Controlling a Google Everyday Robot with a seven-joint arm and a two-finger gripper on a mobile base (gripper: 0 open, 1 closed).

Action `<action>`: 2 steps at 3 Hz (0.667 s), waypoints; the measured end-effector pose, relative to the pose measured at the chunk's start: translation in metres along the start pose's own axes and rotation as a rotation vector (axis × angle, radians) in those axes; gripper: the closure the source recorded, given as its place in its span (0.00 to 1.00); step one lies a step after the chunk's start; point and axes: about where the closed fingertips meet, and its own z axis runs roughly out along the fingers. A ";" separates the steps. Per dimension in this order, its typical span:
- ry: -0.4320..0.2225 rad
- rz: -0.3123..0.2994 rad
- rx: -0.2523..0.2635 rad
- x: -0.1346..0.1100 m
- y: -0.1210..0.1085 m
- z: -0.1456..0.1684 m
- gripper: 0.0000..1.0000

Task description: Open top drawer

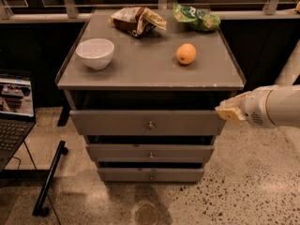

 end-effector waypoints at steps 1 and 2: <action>0.000 0.000 0.000 0.000 0.000 0.000 0.88; -0.043 0.025 0.040 0.002 -0.001 0.006 1.00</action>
Offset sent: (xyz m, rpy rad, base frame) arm 0.0163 -0.0078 -0.0282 0.1355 -0.2258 -0.1976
